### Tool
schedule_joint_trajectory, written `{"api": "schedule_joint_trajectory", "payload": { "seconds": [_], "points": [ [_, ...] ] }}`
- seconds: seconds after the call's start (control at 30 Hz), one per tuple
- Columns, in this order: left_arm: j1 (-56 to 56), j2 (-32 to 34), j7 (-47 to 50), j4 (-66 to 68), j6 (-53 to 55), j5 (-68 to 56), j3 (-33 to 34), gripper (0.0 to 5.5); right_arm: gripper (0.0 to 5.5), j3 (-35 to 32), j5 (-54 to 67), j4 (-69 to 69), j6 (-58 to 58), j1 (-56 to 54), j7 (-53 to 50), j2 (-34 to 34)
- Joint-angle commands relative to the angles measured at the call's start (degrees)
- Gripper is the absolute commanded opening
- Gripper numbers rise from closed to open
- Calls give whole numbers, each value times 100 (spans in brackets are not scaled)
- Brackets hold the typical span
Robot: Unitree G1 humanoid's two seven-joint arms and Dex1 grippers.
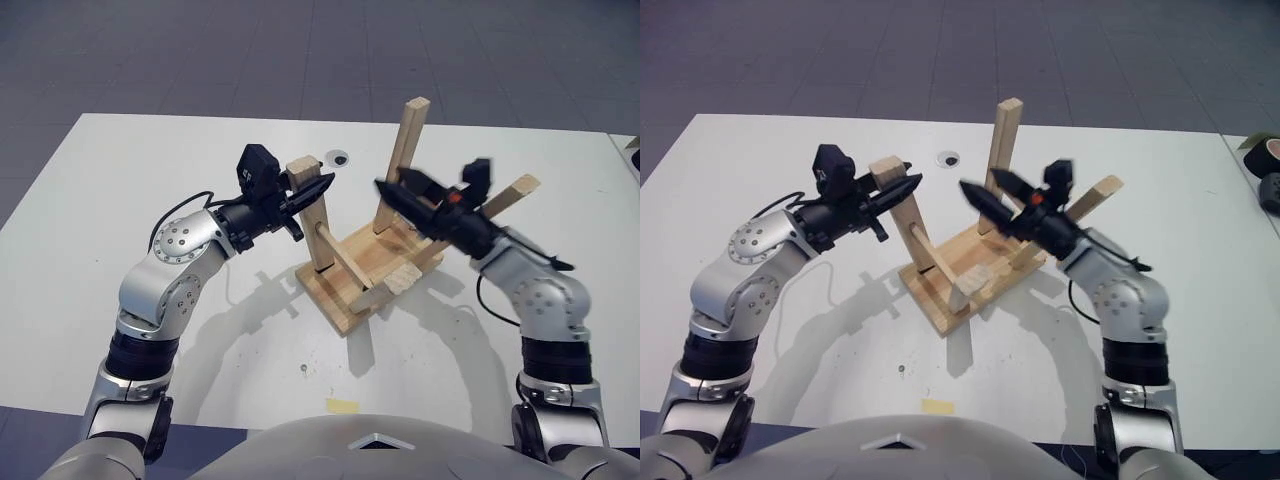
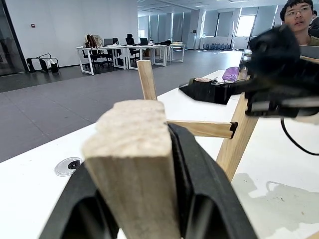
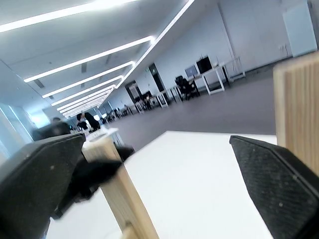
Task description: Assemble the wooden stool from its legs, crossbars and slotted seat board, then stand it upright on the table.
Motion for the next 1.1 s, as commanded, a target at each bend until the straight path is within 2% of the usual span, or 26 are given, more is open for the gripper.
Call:
{"api": "schedule_joint_trajectory", "payload": {
  "seconds": [0.03,0.33,0.43,0.63,0.73,0.83,0.93,1.1],
  "points": [
    [142,120,322,152,393,550,-18,188,540,-324,803,-685,143,-263,-703,105],
    [-1334,-334,732,27,1068,-549,1261,341,540,-57,869,-1088,-5,-52,-1260,389],
    [-2345,-524,1047,227,1141,-1034,1720,391,540,-73,893,-1090,-57,-87,-1341,418],
    [-3908,-888,1177,1538,355,-389,1536,487,540,-197,891,-1069,-389,-252,-1781,653],
    [-3151,-1079,569,1748,434,-330,953,537,540,-164,924,-1075,-427,-171,-1834,693],
    [-1541,-879,311,1994,406,480,-175,539,540,-25,738,-1135,-407,27,-1829,657],
    [-627,-978,384,1024,825,98,-174,539,540,-24,630,-1220,-392,178,-1790,543],
    [-795,-1214,772,962,809,99,82,539,540,28,516,-1250,-391,294,-1748,499]
  ]
}}
